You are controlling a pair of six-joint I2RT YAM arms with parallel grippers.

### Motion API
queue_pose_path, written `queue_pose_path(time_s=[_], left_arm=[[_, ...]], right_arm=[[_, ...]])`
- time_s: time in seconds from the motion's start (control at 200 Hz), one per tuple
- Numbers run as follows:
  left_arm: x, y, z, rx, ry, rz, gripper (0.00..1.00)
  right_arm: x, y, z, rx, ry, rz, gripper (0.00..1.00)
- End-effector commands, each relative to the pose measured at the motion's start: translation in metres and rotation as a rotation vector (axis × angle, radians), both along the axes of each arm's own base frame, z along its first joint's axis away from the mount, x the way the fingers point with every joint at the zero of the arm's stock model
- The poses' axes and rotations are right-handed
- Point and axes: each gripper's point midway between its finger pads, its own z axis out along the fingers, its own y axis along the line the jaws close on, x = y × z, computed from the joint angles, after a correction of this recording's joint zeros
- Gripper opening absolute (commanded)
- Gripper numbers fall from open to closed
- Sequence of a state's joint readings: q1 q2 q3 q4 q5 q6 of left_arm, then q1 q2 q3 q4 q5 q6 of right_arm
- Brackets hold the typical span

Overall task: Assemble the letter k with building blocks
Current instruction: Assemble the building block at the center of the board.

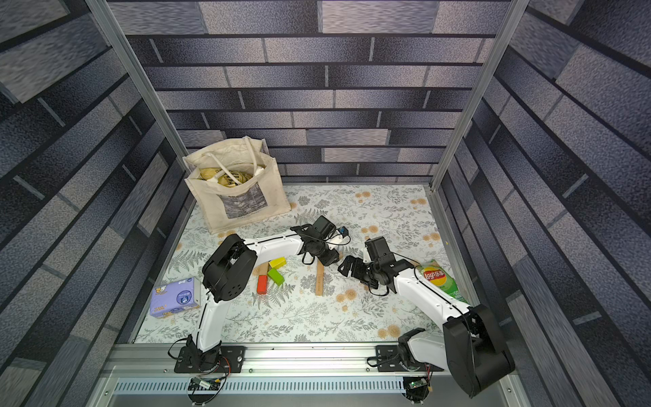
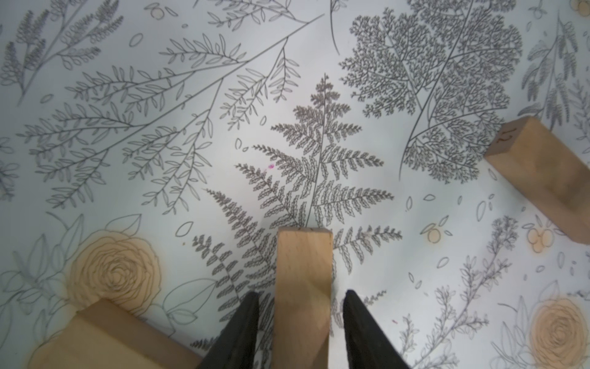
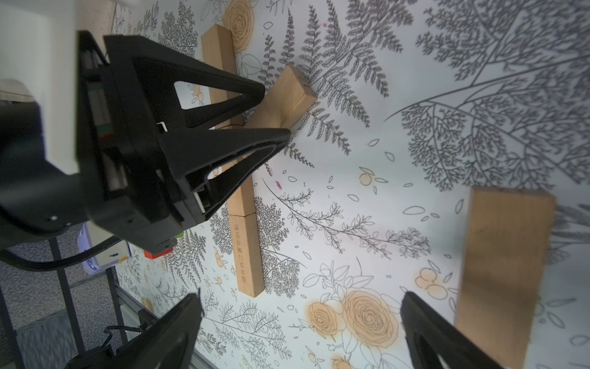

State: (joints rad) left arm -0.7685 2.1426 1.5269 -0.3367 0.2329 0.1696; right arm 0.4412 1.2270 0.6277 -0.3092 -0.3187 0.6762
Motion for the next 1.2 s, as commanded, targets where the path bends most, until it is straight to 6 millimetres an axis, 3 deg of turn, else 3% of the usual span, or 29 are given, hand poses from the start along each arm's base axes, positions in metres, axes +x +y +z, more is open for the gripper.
queue_pose_path(time_s=[0.0, 0.426, 0.907, 0.997, 1.077, 1.122, 1.157, 1.197], left_arm=[[0.003, -0.003, 0.005, -0.001, -0.006, -0.021, 0.46], [0.003, -0.003, 0.004, 0.002, -0.003, -0.025, 0.46], [0.0, -0.007, 0.014, -0.017, -0.007, -0.041, 0.54], [-0.001, -0.009, 0.033, -0.05, -0.019, -0.045, 0.63], [-0.003, -0.013, 0.069, -0.13, -0.027, -0.05, 0.73], [-0.004, -0.013, 0.09, -0.163, -0.044, -0.047, 0.81], [-0.003, -0.011, 0.105, -0.184, -0.06, -0.04, 0.99], [-0.002, -0.007, 0.12, -0.211, -0.064, -0.022, 1.0]], right_arm=[[0.002, 0.004, 0.005, -0.003, -0.014, 0.021, 1.0], [0.003, 0.004, 0.005, -0.003, -0.016, 0.024, 1.0], [0.005, 0.005, 0.007, -0.008, -0.014, 0.03, 1.0], [0.005, 0.002, 0.01, -0.031, -0.015, 0.033, 1.0], [0.003, -0.005, 0.011, -0.081, -0.014, 0.041, 1.0], [0.002, -0.009, 0.012, -0.11, -0.016, 0.049, 1.0], [0.003, -0.011, 0.013, -0.129, -0.018, 0.054, 1.0], [0.003, -0.013, 0.015, -0.147, -0.022, 0.061, 1.0]])
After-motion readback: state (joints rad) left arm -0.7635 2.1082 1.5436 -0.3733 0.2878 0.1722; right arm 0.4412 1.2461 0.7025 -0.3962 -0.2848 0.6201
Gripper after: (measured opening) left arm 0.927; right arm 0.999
